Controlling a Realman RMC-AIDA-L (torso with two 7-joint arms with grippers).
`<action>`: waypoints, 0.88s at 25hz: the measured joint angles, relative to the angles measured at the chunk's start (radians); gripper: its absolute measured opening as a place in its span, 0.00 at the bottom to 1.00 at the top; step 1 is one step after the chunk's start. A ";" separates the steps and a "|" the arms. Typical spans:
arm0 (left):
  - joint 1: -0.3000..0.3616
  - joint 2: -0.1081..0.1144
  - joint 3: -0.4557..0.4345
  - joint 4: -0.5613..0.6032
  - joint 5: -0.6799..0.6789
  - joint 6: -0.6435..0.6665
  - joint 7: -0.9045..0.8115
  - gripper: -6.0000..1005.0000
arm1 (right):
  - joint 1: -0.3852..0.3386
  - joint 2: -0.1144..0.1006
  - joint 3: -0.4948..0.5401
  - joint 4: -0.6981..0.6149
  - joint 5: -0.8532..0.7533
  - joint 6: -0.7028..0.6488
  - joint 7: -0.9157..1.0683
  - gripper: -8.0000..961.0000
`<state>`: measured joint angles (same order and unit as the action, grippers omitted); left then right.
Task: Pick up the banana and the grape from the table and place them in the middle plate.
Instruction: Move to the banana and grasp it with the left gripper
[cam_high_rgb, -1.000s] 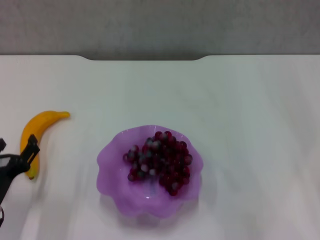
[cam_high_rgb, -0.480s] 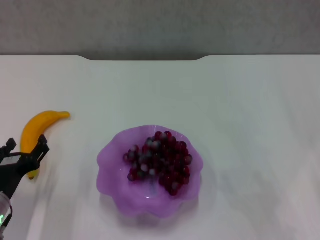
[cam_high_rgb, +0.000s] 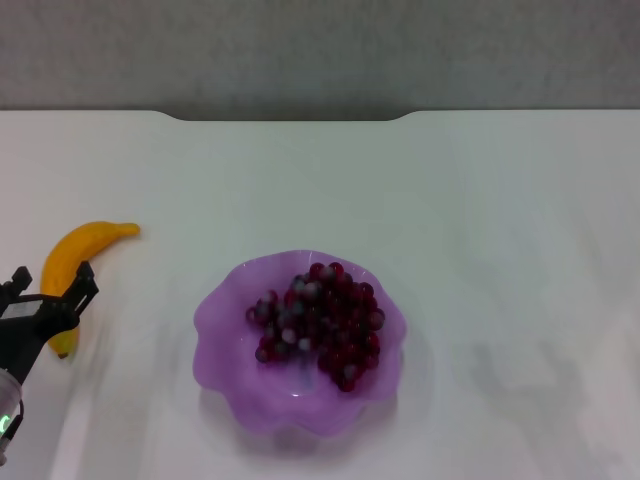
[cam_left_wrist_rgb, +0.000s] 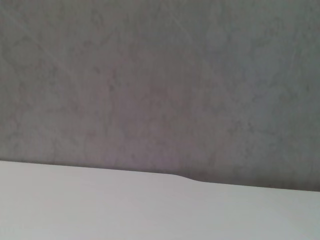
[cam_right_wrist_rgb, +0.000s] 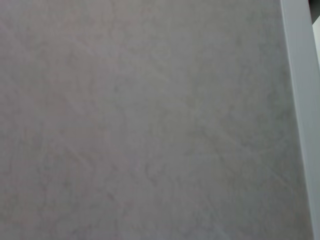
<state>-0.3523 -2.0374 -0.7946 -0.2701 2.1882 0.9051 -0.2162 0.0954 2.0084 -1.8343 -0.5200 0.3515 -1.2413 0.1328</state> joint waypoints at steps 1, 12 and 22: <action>-0.005 -0.001 0.000 0.005 -0.007 -0.005 0.000 0.86 | 0.004 -0.001 -0.006 0.011 0.000 -0.008 0.003 0.79; -0.051 -0.002 0.000 0.034 -0.033 -0.053 0.002 0.86 | 0.076 -0.005 -0.058 0.142 -0.008 -0.082 0.020 0.73; -0.111 -0.004 0.000 0.084 -0.054 -0.125 0.002 0.86 | 0.120 -0.006 -0.145 0.143 -0.011 -0.084 0.021 0.19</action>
<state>-0.4628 -2.0418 -0.7946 -0.1858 2.1347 0.7805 -0.2147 0.2150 2.0020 -1.9789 -0.3767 0.3402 -1.3250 0.1535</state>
